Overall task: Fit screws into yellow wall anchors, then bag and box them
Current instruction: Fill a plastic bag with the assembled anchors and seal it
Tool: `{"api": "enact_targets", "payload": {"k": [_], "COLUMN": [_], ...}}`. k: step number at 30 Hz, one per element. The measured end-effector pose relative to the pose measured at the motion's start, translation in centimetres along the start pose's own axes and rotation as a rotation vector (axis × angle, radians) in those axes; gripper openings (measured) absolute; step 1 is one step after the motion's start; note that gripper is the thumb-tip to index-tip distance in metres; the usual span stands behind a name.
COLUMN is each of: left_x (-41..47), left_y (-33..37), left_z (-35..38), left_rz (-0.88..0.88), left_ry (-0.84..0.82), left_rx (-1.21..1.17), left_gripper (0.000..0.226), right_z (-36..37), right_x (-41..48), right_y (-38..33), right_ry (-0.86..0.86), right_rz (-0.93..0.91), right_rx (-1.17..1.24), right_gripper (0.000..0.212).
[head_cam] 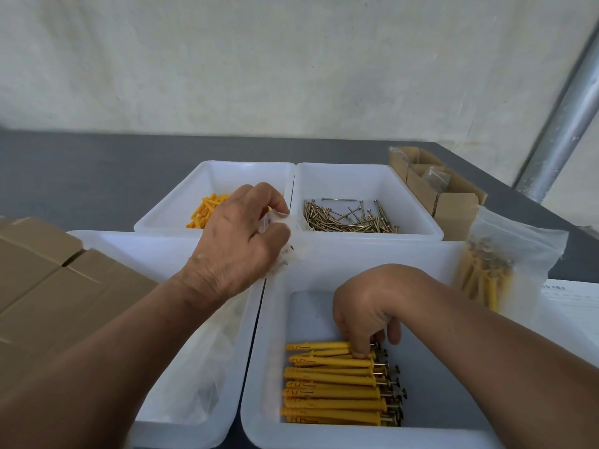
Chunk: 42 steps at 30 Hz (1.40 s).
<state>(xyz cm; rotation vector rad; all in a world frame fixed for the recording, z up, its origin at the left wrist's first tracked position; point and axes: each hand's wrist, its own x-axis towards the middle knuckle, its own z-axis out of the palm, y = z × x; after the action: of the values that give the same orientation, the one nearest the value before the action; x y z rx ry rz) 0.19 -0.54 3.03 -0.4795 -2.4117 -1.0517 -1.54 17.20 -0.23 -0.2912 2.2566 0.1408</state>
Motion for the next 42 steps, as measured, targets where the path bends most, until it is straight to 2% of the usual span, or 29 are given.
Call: {"api": "enact_targets", "payload": {"k": [8,13,18,26,30,33,38,42], "left_x": [0.3,0.4,0.5,0.5,0.5,0.5,0.6,0.6], "left_y": [-0.4,-0.7,-0.6,-0.5,-0.6,-0.5,-0.7,-0.7], "left_z": [0.1,0.1,0.0,-0.2,-0.3,-0.3,-0.2,-0.1], "left_rz": [-0.078,-0.087,-0.122,-0.192,-0.242,-0.270,-0.267,-0.254], "left_ry": [0.067,0.121,0.147,0.151,0.143,0.156,0.175,0.179], "left_rx": [-0.022,-0.063,-0.079,-0.119,-0.149,-0.170,-0.175,-0.173], "left_gripper": [0.024,0.010,0.009,0.011,0.013,0.015,0.015,0.015], "right_z": [0.0,-0.3,-1.1,-1.8,-2.3,-3.0,-3.9,-4.2], "right_x": [0.1,-0.4,-1.5,-3.0,-3.8,-4.0,-4.6,-4.6], "right_y": [-0.2,-0.1,0.3,1.1,0.9,1.3,2.6,2.5], "right_ry": [-0.011,0.023,0.091,0.314,0.522,0.803,1.271,1.456], "right_rz": [-0.019,-0.044,-0.082,-0.258,-0.285,-0.240,-0.292,-0.450], "right_rx": [-0.042,-0.060,0.094,0.369,0.403,0.407,0.759,0.931], "right_gripper": [0.042,0.025,0.029,0.019,0.011,0.013,0.012,0.010]}}
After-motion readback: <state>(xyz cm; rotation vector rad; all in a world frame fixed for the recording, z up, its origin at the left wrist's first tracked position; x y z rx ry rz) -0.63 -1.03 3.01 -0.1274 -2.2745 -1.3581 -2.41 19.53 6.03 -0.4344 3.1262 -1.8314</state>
